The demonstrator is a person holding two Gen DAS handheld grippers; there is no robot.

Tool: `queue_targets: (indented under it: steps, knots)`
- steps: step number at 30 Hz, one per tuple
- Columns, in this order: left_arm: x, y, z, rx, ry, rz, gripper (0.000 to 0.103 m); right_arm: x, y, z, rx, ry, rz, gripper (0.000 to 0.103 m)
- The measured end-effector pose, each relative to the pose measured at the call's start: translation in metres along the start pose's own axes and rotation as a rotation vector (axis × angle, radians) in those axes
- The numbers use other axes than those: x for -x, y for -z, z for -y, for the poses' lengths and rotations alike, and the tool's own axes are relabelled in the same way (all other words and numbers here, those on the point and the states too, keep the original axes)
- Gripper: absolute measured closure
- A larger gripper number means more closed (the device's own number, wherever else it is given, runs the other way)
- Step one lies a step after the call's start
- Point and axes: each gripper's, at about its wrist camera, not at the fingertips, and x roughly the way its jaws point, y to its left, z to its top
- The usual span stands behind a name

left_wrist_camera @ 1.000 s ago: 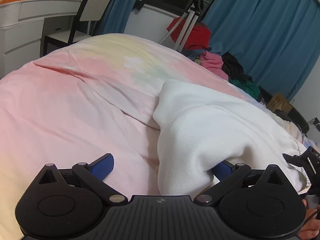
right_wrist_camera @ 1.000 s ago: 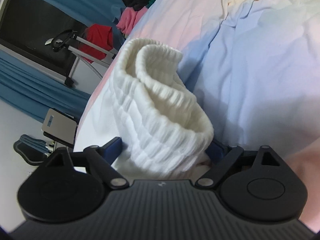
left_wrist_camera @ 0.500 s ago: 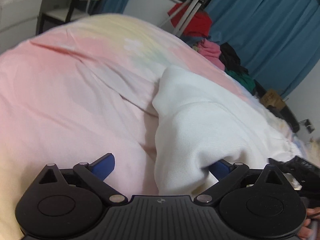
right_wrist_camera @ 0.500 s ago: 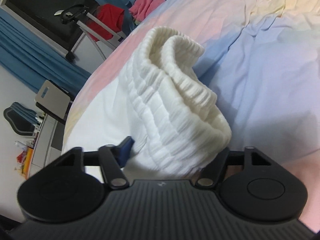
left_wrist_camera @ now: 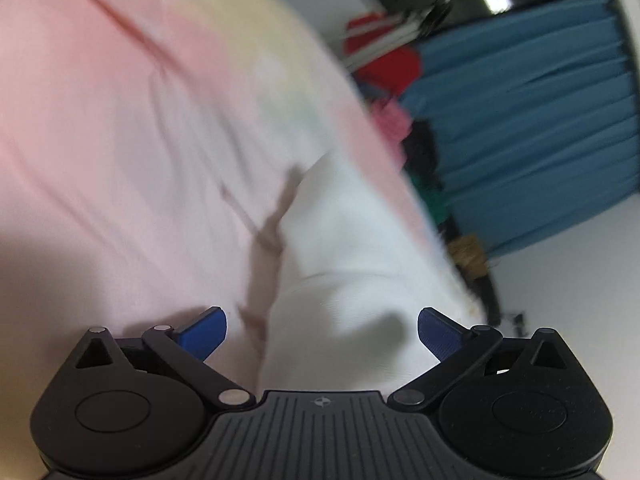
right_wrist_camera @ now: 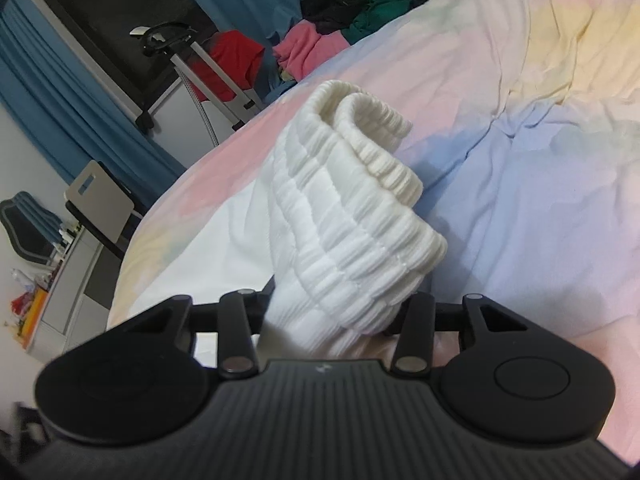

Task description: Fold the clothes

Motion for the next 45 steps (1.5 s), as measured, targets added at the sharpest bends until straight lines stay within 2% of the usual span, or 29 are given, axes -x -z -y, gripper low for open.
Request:
queue_targets:
  steps: [6, 8, 9, 10, 11, 15, 17, 23, 27, 32, 36, 39, 41, 45]
  knots:
    - [-0.019, -0.003, 0.005, -0.042, 0.023, -0.043, 0.0, 0.001, 0.001, 0.0, -0.004, -0.006, 0.003, 0.055]
    - [-0.021, -0.003, 0.004, -0.039, 0.041, -0.046, 0.004, 0.002, 0.002, -0.002, -0.003, -0.008, 0.008, 0.055]
    - [-0.021, -0.004, 0.003, -0.036, 0.054, -0.046, 0.013, 0.002, 0.002, -0.002, -0.005, -0.01, 0.01, 0.055]
    - [-0.021, -0.004, 0.003, -0.03, 0.057, -0.046, 0.019, 0.003, 0.002, -0.002, -0.01, -0.014, 0.012, 0.055]
    - [-0.02, -0.005, 0.002, -0.025, 0.06, -0.047, 0.02, 0.004, 0.001, -0.002, -0.016, -0.02, 0.015, 0.055]
    - [-0.012, -0.006, 0.014, -0.081, 0.037, -0.024, 0.038, 0.009, -0.007, -0.007, -0.014, -0.043, 0.022, 0.057]
    - [-0.001, -0.01, 0.021, -0.072, 0.045, -0.017, 0.043, 0.013, -0.014, -0.011, -0.014, -0.062, 0.017, 0.059]
    - [0.021, -0.013, 0.063, -0.087, 0.078, 0.016, 0.05, 0.038, -0.039, -0.018, -0.004, -0.119, 0.032, 0.063]
    - [0.017, -0.013, 0.113, -0.144, 0.121, 0.022, 0.051, 0.062, -0.067, -0.008, -0.031, -0.152, 0.078, 0.064]
    - [-0.034, -0.016, 0.191, -0.193, 0.174, -0.001, 0.052, 0.089, -0.128, 0.02, -0.043, -0.146, 0.157, 0.064]
    - [-0.108, -0.02, 0.255, -0.247, 0.224, -0.031, 0.052, 0.1, -0.186, 0.046, -0.004, -0.094, 0.234, 0.065]
    - [-0.172, -0.014, 0.286, -0.25, 0.251, -0.055, 0.052, 0.094, -0.227, 0.071, 0.01, -0.037, 0.274, 0.065]
    - [-0.213, -0.008, 0.304, -0.258, 0.263, -0.076, 0.052, 0.085, -0.248, 0.091, 0.002, -0.003, 0.296, 0.065]
    - [-0.285, 0.023, 0.303, -0.302, 0.243, -0.147, 0.051, 0.056, -0.264, 0.146, -0.093, 0.037, 0.328, 0.065]
